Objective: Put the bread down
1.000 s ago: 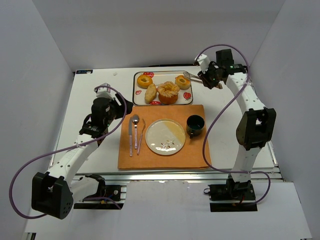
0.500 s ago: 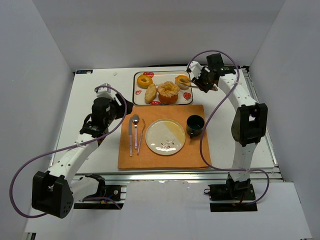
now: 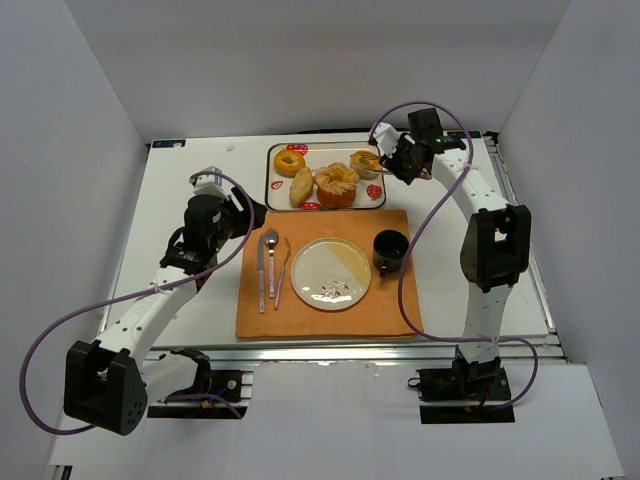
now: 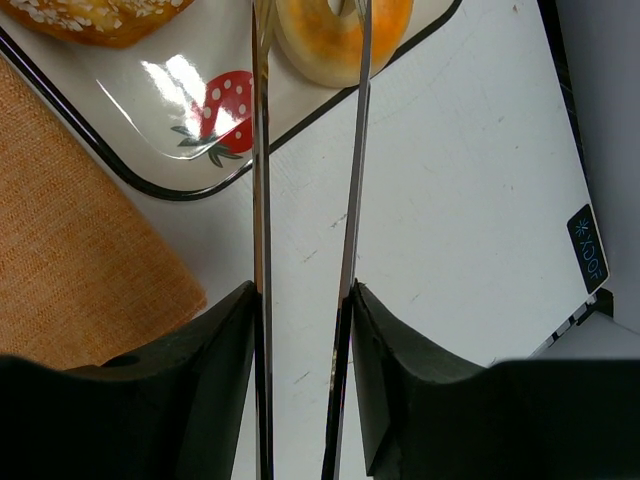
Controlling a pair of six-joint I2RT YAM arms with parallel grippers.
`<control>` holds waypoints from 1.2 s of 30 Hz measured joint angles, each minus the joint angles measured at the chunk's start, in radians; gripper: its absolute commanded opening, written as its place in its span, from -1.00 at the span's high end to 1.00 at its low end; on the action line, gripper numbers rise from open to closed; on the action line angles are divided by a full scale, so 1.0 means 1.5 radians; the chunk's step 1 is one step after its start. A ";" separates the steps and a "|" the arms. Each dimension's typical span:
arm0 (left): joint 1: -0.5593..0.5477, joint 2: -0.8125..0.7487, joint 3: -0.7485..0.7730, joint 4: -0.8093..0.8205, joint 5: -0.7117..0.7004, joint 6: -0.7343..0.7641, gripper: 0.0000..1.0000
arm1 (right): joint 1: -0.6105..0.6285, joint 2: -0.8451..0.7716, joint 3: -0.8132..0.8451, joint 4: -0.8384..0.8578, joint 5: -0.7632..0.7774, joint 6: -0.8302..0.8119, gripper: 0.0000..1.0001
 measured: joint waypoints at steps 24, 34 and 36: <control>0.000 -0.001 0.000 0.002 0.000 -0.001 -0.54 | 0.017 0.033 -0.003 0.011 0.035 -0.016 0.07; 0.000 -0.009 -0.005 0.006 0.000 -0.008 -0.54 | 0.020 0.033 -0.003 0.010 0.059 0.007 0.63; 0.000 -0.010 -0.007 0.006 0.000 -0.008 -0.54 | 0.020 0.034 -0.003 0.007 0.059 0.020 0.83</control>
